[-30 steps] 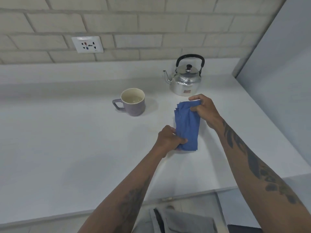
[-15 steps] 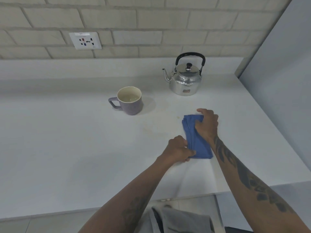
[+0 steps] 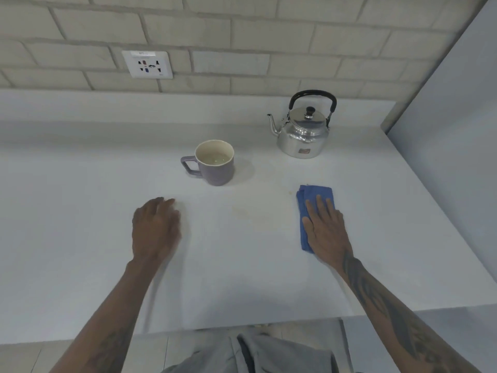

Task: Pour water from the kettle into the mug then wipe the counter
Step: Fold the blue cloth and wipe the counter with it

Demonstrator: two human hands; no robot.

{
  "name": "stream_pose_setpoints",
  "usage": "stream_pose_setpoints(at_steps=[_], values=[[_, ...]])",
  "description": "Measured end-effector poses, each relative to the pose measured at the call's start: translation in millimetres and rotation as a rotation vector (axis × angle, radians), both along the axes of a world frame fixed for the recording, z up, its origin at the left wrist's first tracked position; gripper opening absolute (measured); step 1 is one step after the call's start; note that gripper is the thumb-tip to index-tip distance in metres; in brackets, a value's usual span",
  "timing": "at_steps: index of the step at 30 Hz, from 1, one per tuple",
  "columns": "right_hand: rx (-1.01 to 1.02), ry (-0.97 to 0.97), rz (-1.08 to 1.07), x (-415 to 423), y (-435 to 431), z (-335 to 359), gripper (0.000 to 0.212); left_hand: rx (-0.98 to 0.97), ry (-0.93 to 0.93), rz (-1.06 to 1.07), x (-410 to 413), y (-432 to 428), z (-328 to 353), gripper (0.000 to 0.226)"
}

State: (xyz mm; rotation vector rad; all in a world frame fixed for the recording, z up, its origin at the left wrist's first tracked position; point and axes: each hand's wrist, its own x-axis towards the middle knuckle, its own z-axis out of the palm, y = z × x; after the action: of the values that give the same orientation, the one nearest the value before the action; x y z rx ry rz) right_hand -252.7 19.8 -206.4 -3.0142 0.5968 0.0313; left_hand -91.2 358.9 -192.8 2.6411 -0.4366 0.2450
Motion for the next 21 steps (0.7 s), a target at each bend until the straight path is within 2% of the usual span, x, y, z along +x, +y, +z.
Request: stream_pose_setpoints(at_steps=[2, 8, 13, 18, 21], values=[[-0.004, 0.013, -0.023, 10.0, -4.2, -1.5, 0.056, -0.006, 0.006, -0.052, -6.1, 6.7, -6.7, 0.034], [-0.019, 0.054, -0.03, 66.2, 14.9, -0.3, 0.057, -0.033, 0.015, -0.14, -15.5, 12.1, -22.9, 0.035], [-0.023, 0.041, 0.165, 98.5, 80.7, -2.0, 0.057, -0.027, 0.048, -0.219, -13.2, 9.0, -30.3, 0.04], [0.027, 0.052, 0.43, 61.2, 125.6, -9.1, 0.058, -0.05, 0.048, -0.21, -9.8, 10.1, -36.1, 0.039], [0.003, 0.051, 0.463, 13.6, 117.8, -12.6, 0.058, -0.066, 0.059, -0.215, -8.2, 11.6, -39.2, 0.039]])
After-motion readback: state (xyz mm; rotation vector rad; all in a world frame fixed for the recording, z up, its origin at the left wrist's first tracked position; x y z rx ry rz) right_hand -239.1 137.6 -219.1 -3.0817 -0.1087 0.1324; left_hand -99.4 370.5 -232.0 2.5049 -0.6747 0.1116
